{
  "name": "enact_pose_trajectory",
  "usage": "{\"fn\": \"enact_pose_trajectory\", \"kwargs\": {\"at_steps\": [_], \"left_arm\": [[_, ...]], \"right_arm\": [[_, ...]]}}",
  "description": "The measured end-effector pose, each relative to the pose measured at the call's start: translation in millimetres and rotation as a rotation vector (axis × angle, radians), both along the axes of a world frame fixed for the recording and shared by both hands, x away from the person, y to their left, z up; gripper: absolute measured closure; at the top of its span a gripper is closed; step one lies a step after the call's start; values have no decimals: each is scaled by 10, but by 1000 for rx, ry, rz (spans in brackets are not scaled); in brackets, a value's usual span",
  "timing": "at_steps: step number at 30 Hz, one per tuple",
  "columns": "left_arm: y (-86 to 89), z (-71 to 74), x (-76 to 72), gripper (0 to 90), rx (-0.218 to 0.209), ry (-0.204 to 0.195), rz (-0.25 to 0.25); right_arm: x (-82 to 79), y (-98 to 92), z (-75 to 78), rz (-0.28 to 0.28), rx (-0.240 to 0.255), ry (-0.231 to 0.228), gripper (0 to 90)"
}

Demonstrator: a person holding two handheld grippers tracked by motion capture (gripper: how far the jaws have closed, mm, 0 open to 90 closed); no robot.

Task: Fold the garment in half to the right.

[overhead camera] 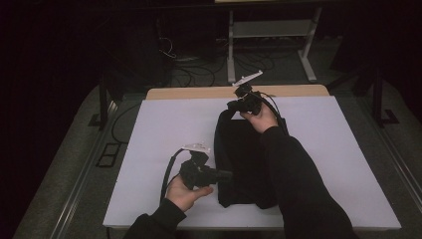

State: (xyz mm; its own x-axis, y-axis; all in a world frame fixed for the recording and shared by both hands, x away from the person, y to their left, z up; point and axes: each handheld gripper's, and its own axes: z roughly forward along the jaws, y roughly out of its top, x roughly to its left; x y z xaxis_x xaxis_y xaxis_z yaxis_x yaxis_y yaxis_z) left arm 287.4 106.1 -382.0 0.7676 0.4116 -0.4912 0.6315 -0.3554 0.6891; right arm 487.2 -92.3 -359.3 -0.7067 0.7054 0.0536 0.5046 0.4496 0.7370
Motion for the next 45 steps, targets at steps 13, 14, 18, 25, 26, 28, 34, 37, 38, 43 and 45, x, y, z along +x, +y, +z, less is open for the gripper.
{"fn": "enact_pose_trajectory", "kwargs": {"at_steps": [13, 14, 18, 25, 26, 28, 34, 37, 38, 43, 45], "left_arm": [[-427, -31, 55, 845, 4, 12, -65], [-454, -36, 56, 845, 4, 15, -69], [-553, -59, 56, 845, 4, 20, -85], [-750, -75, 93, 845, -3, 30, -106], [-783, -80, 94, 845, -6, 36, -108], [-848, -90, 96, 844, -6, 37, -113], [-1006, -138, 126, 845, -6, 49, -125], [-1081, -154, 142, 845, -3, 44, -137], [-1105, -159, 145, 845, -2, 43, -142], [-1206, -192, 154, 845, -1, 53, -147], [-1247, -212, 157, 845, 1, 58, -149]], "right_arm": [[-47, -417, -12, -46, 9, -5, 856], [-54, -448, -15, -53, 14, 0, 856], [-67, -559, -22, -66, 16, -2, 856], [-81, -704, -39, -90, 26, 0, 856], [-85, -721, -44, -95, 28, 1, 856], [-86, -760, -57, -98, 30, -4, 856], [-101, -897, -82, -118, 35, -2, 856], [-116, -970, -90, -128, 39, 0, 856], [-121, -993, -95, -131, 40, 0, 856], [-141, -1098, -139, -146, 43, 5, 856], [-144, -1131, -152, -151, 46, 7, 856]]}}
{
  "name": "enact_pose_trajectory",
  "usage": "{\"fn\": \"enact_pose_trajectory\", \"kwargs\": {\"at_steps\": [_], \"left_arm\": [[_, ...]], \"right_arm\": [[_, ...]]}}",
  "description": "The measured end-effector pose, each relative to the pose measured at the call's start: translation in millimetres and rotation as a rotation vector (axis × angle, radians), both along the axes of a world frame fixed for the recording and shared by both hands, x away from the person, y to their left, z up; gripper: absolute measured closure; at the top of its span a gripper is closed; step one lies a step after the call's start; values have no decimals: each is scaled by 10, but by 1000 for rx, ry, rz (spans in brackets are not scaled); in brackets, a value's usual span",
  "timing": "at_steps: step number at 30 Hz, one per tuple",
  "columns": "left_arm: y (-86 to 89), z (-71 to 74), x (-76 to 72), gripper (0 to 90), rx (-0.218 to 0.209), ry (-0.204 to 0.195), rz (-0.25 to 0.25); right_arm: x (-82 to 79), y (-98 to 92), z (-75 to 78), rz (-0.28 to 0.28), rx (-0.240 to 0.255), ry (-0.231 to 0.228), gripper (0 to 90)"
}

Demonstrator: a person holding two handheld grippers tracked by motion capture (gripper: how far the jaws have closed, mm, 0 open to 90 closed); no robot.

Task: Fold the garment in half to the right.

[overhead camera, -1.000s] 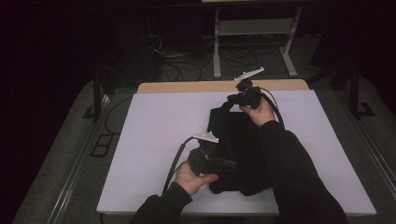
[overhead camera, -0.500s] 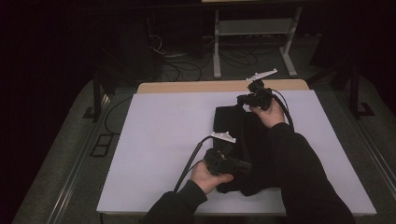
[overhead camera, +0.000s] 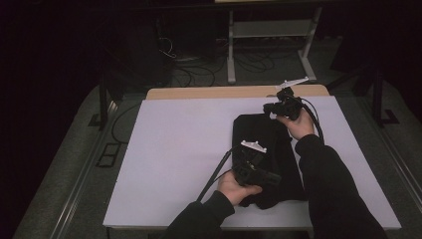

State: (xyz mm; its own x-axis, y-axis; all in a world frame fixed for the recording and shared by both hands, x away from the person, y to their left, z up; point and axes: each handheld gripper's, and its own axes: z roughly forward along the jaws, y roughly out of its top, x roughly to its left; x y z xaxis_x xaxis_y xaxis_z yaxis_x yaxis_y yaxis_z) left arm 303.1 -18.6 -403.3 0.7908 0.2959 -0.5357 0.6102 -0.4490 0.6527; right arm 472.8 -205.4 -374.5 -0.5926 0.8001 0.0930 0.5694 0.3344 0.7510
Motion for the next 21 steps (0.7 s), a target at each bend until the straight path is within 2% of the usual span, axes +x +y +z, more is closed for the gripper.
{"fn": "enact_pose_trajectory", "kwargs": {"at_steps": [11, 21], "left_arm": [[-241, -122, 9, 844, 55, 5, -25], [-418, -213, 25, 844, 79, 15, -32]], "right_arm": [[8, -120, -60, -17, 20, 9, 854], [12, -242, -171, -40, 31, 23, 854]]}}
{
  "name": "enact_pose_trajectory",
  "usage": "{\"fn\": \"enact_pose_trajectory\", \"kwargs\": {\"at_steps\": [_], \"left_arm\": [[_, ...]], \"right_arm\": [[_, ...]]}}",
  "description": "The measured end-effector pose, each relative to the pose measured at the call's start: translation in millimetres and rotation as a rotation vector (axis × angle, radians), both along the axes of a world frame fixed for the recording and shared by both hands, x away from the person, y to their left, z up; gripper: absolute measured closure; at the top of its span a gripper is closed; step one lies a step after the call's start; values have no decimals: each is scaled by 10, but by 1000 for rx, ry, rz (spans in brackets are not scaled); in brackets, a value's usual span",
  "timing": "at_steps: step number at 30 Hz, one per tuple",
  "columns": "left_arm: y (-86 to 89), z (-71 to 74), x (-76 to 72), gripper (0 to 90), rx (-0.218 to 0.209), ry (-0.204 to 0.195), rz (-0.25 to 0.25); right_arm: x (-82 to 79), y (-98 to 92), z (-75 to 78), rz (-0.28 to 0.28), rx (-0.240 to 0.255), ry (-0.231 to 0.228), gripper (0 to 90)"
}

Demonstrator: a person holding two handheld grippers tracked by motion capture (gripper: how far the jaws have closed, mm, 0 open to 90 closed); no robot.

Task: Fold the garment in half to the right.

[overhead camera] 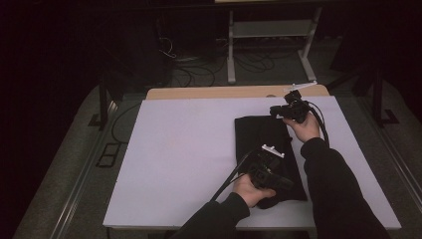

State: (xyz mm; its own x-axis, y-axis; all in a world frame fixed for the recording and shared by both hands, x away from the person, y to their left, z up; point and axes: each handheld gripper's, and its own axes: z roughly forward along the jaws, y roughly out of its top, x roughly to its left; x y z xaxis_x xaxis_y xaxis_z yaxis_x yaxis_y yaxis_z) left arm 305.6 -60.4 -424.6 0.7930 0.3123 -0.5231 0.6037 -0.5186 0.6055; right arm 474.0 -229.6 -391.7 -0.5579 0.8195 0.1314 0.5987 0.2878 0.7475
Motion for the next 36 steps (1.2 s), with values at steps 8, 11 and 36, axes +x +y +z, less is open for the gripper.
{"fn": "enact_pose_trajectory", "kwargs": {"at_steps": [8, 11, 36], "left_arm": [[-131, -28, 23, 844, 15, 6, 12], [-193, -21, 27, 844, 29, -2, 11], [-477, -125, 42, 839, 101, 17, 1]], "right_arm": [[8, -75, -52, -7, 8, 19, 854], [7, -82, -60, -5, 6, 19, 854], [-23, -356, -255, -50, 32, 53, 854]]}}
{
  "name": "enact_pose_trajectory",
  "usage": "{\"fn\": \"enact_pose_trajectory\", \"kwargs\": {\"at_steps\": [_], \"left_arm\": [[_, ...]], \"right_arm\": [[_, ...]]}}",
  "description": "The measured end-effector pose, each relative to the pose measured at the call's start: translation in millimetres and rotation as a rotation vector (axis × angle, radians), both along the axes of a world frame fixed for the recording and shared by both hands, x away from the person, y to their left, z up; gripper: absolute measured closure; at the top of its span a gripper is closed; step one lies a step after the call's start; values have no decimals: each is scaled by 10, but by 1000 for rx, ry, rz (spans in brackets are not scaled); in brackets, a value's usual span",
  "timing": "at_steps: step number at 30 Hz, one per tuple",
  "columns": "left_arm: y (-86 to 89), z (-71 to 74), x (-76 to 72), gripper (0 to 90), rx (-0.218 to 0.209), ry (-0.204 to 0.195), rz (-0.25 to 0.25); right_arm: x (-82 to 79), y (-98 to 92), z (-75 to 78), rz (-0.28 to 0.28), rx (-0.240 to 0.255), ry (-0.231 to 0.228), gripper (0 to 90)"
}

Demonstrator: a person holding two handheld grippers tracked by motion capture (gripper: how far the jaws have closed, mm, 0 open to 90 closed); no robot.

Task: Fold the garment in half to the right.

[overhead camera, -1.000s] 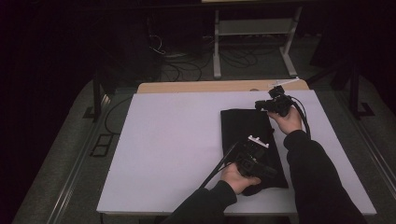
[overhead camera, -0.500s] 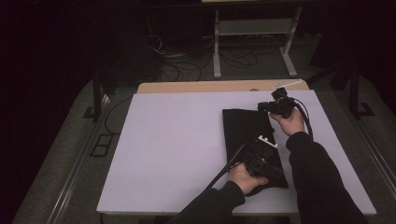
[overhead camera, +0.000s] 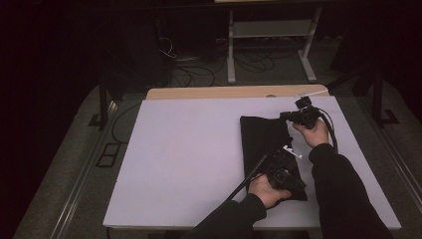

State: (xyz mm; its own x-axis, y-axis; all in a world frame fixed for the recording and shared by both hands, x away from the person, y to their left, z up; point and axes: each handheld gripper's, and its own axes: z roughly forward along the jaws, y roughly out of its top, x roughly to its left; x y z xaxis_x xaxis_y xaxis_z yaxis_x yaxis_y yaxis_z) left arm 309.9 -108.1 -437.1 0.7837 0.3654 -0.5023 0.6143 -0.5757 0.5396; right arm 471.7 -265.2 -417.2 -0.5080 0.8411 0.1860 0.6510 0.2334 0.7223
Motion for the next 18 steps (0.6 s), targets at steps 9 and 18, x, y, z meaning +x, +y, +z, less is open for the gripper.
{"fn": "enact_pose_trajectory", "kwargs": {"at_steps": [9, 18], "left_arm": [[-60, 13, -22, 796, 25, -13, 5], [-46, 70, -49, 662, -8, -32, -3]], "right_arm": [[-22, -34, -40, -26, 29, 26, 746], [-111, -2, 39, -25, 9, -17, 588]]}}
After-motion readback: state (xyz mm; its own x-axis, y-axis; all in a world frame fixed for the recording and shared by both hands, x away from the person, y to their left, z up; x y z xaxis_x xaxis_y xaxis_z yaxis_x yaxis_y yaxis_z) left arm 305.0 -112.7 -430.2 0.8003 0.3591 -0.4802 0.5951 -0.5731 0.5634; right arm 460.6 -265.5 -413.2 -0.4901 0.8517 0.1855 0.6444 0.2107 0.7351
